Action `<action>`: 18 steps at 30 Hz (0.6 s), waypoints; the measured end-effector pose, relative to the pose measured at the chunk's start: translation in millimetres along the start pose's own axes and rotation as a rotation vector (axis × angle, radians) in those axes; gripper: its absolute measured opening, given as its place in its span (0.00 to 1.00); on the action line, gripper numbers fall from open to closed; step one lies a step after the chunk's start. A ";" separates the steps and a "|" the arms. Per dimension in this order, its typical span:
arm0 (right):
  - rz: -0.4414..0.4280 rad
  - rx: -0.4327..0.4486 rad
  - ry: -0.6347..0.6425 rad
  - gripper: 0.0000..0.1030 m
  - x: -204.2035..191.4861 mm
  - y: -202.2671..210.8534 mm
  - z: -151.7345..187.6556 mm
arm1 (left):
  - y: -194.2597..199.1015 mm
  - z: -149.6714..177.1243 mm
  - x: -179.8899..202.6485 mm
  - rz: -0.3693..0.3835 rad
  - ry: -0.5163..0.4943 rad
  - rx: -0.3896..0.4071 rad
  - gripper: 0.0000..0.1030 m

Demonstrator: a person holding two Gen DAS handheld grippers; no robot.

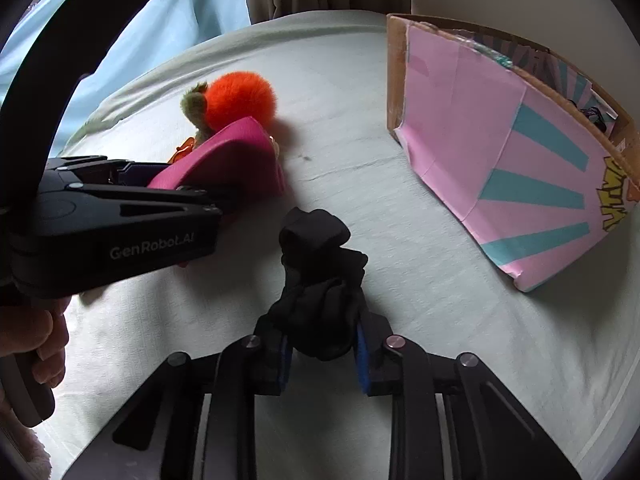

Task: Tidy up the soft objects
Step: 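Grasp the pink pouch with the left gripper while the right grasps the black sock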

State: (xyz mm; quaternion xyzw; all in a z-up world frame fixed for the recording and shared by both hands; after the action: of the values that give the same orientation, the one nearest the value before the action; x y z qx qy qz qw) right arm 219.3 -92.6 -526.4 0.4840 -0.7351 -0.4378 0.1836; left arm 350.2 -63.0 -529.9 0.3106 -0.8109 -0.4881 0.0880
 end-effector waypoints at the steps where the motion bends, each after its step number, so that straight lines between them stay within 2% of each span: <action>1: 0.000 0.004 -0.002 0.22 1.1 1.9 -0.2 | 1.9 0.7 1.1 -0.005 -0.004 0.002 0.48; 9: -0.012 0.007 0.003 0.22 8.2 27.4 -6.4 | 33.4 11.1 6.3 -0.014 0.040 -0.011 0.47; 13: -0.025 0.015 0.029 0.22 16.7 50.9 -22.3 | 65.1 7.7 4.5 -0.034 0.080 -0.005 0.47; 18: -0.049 0.031 0.069 0.22 17.8 99.0 -45.6 | 122.6 -0.6 2.8 -0.078 0.161 0.011 0.47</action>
State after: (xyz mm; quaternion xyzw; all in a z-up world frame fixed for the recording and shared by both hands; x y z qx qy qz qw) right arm 188.2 -114.7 -422.8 0.5194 -0.7231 -0.4136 0.1904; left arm 297.0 -24.6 -426.3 0.3807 -0.7911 -0.4602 0.1320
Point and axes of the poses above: each gripper's, at about its wrist camera, not at the fingertips, and y roughly against the way its jaws point, x to its right, z to its underside, the point moved 8 cm from there along -y, roughly the way its jaws point, and after that the axes turned 4 degrees about -z, right-handed, at the moved point
